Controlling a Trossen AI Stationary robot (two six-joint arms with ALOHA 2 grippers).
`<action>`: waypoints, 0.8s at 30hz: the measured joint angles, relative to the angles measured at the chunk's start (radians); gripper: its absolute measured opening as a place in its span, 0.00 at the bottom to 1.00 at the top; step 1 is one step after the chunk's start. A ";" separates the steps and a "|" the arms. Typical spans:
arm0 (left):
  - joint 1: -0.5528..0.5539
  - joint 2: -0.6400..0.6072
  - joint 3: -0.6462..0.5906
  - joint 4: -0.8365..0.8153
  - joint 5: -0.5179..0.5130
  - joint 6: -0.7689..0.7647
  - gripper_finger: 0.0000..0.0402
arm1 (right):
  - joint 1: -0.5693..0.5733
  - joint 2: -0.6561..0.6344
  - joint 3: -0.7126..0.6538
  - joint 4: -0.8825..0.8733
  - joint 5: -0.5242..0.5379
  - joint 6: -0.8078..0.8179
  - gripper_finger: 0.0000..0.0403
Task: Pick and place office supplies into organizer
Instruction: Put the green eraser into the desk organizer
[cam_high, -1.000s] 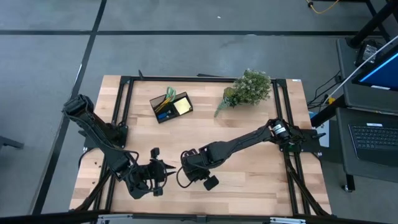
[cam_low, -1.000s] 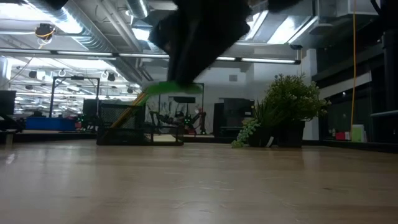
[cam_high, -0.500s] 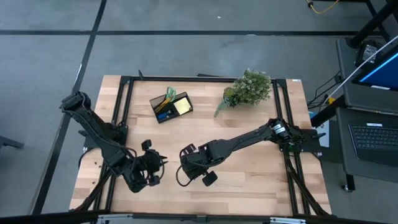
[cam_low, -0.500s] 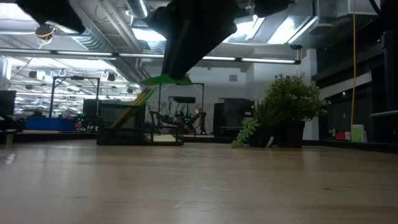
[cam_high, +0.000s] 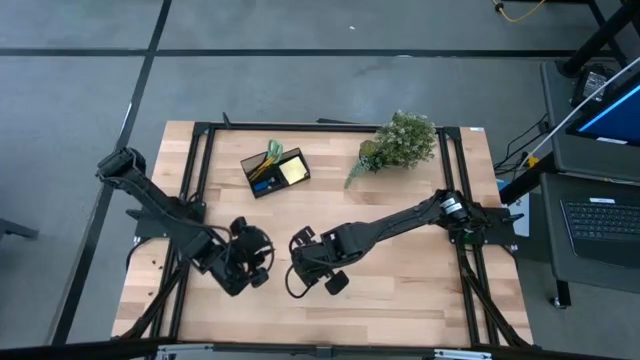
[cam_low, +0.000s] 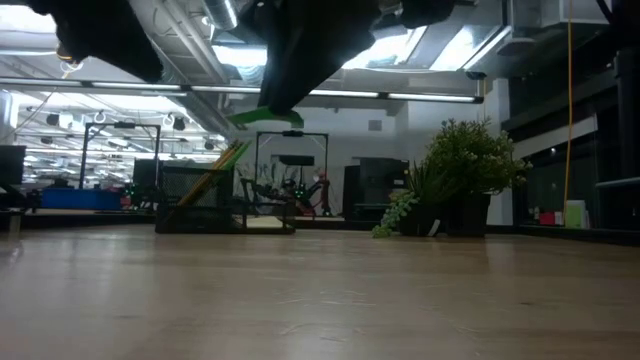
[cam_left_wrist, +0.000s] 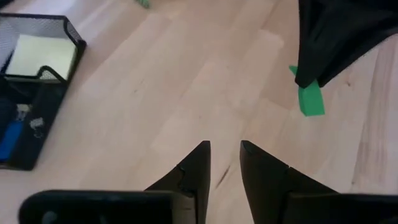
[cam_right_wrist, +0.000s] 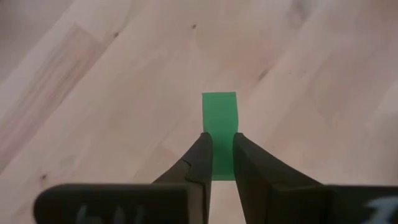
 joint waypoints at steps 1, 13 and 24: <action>0.010 0.000 0.000 0.009 0.010 0.001 0.21 | 0.000 -0.002 0.000 0.000 0.009 0.000 0.14; 0.072 -0.002 0.000 0.233 0.313 0.227 0.33 | 0.000 -0.006 0.000 -0.006 0.061 -0.006 0.13; 0.146 -0.014 0.000 0.248 0.445 0.322 0.32 | 0.029 -0.007 0.024 -0.040 0.162 -0.010 0.13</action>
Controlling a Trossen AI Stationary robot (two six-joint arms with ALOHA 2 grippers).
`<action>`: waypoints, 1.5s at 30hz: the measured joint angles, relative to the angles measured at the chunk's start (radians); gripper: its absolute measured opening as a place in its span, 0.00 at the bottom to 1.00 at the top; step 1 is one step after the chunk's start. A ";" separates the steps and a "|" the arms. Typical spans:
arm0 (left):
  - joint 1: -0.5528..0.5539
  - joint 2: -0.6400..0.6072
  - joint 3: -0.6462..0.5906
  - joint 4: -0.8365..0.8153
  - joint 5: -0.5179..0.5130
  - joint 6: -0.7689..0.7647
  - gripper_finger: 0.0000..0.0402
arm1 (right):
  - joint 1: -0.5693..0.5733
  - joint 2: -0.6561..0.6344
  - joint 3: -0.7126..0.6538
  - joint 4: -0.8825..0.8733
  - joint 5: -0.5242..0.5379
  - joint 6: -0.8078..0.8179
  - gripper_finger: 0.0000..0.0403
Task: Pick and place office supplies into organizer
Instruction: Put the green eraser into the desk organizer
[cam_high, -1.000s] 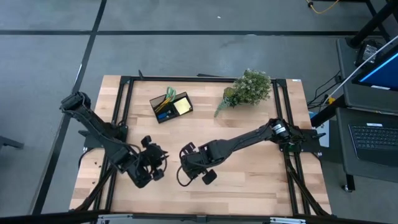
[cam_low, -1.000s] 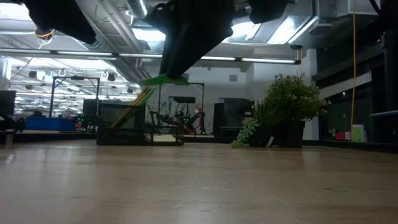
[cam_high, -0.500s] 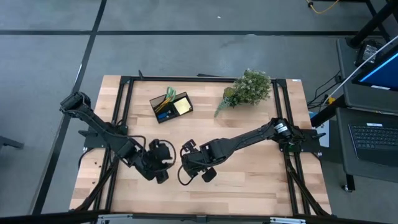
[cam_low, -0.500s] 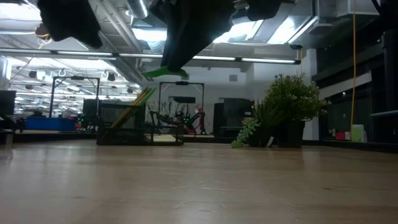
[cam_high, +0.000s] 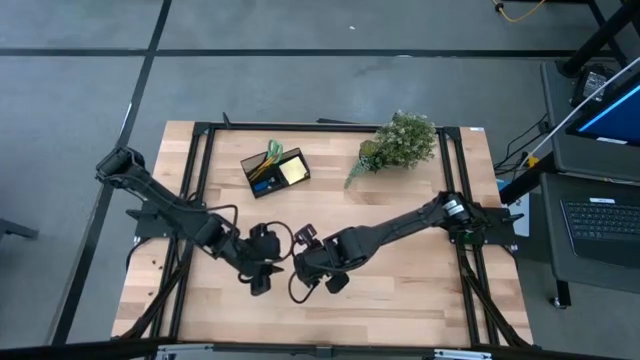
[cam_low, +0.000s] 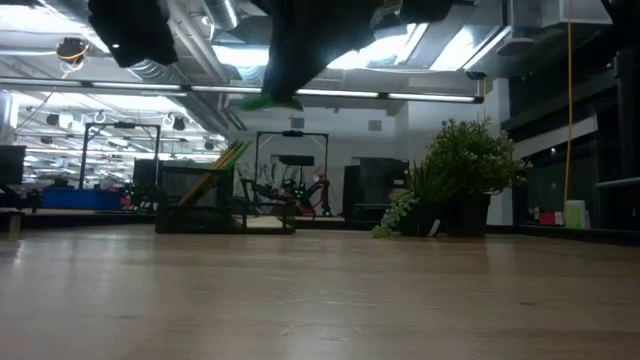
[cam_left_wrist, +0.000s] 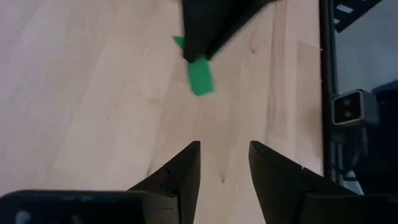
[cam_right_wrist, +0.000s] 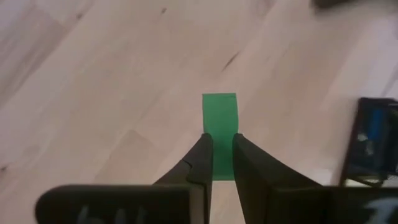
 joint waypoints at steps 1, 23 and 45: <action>0.008 0.000 0.000 0.000 0.001 0.013 0.32 | 0.003 -0.001 0.007 -0.003 0.000 0.000 0.13; 0.120 -0.091 -0.263 0.494 0.149 0.240 0.32 | 0.056 -0.002 0.051 -0.054 0.122 0.001 0.13; 0.304 -0.068 -0.303 0.589 0.405 0.175 0.32 | 0.054 0.000 0.051 -0.018 0.189 -0.049 0.13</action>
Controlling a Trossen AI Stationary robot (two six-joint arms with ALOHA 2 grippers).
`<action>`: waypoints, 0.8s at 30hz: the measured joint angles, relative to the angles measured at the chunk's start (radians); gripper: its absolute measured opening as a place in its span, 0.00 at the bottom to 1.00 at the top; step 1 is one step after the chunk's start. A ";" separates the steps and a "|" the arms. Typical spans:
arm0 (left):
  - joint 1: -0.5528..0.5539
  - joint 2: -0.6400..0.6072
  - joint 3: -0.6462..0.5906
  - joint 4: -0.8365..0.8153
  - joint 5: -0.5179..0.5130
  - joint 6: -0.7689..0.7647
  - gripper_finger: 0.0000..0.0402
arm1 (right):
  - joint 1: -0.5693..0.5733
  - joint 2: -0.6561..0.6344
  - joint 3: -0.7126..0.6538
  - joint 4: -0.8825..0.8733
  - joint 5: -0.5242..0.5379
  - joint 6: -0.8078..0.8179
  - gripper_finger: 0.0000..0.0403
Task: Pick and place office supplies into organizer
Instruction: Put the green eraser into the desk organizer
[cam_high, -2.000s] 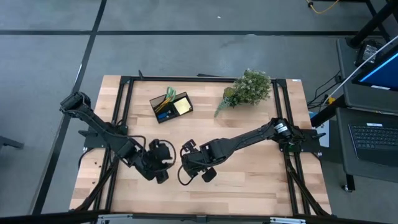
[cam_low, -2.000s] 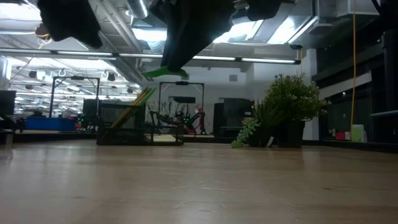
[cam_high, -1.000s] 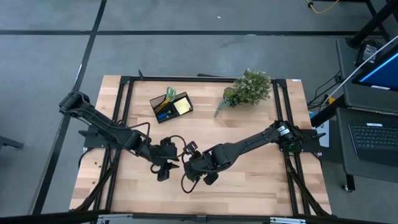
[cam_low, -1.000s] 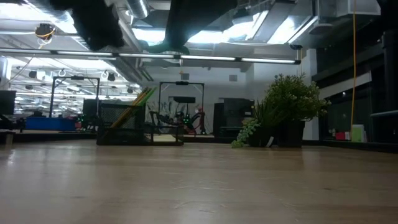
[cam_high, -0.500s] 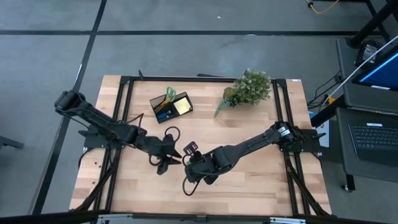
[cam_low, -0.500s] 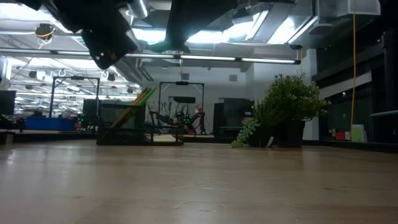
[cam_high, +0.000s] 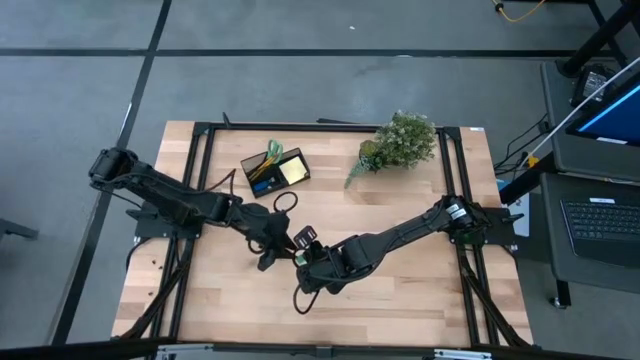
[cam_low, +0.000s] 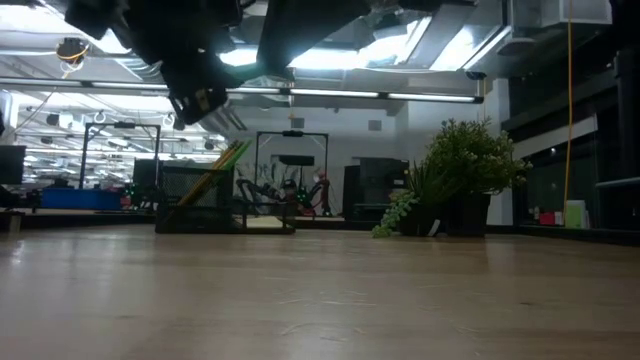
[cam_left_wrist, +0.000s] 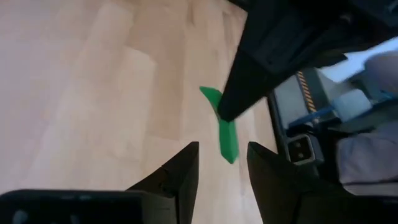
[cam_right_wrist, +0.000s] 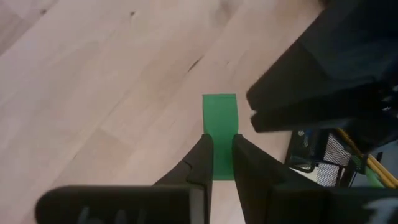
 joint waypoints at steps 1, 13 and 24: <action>0.003 0.006 0.000 0.005 0.022 -0.003 0.32 | 0.000 0.000 0.000 0.000 0.001 -0.001 0.13; 0.010 0.071 0.000 0.094 0.091 -0.006 0.32 | 0.000 0.000 0.000 0.012 0.031 -0.004 0.13; 0.028 0.071 0.000 0.127 0.122 -0.018 0.32 | 0.000 0.000 0.000 0.013 0.032 -0.002 0.13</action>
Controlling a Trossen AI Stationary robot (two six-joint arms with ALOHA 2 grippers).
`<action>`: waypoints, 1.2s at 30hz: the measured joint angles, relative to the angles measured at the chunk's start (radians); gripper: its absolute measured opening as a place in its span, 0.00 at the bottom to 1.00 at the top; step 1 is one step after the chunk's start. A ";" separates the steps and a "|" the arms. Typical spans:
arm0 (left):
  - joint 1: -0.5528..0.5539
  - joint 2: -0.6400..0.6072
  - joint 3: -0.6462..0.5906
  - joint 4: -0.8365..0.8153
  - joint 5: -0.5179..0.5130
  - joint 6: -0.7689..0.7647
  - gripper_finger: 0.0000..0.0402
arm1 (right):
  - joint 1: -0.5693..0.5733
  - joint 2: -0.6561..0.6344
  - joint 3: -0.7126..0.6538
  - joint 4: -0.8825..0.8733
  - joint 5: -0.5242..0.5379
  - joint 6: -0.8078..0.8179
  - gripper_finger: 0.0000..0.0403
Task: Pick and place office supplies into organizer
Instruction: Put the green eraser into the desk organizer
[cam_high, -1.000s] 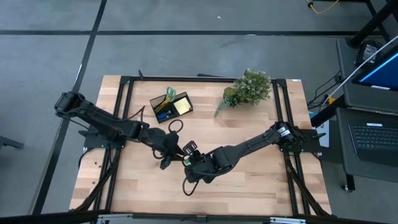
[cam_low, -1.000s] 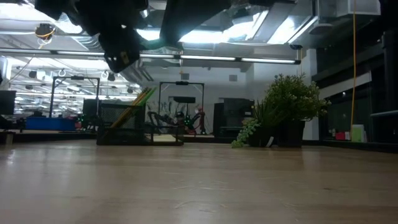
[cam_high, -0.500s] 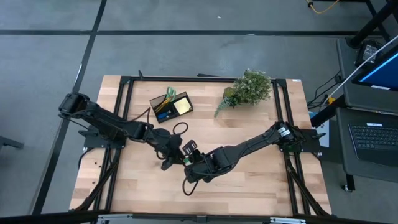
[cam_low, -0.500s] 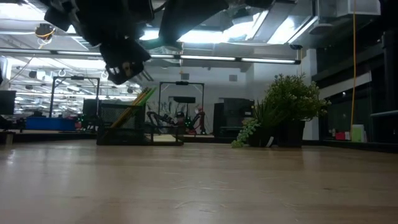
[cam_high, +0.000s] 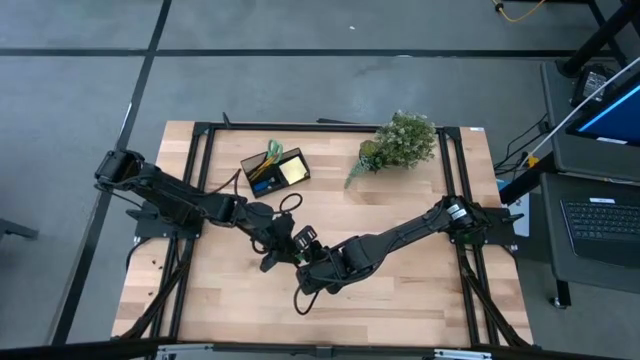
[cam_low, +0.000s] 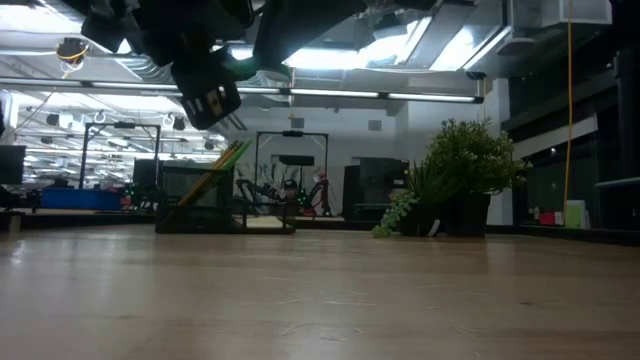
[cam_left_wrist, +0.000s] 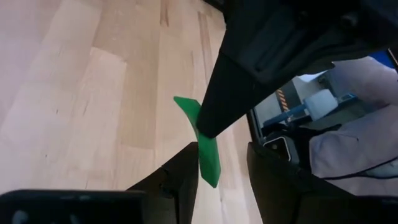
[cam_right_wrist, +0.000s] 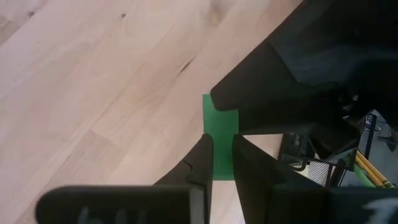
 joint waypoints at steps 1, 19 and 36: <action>0.000 0.000 0.000 0.004 0.001 -0.003 0.32 | 0.000 0.000 0.001 0.000 0.001 0.000 0.13; 0.001 0.027 0.000 0.014 0.010 -0.031 0.21 | -0.013 0.000 0.002 0.015 -0.007 -0.001 0.13; 0.000 0.048 0.000 0.009 0.022 0.030 0.03 | -0.014 0.000 0.001 0.018 0.001 0.000 0.14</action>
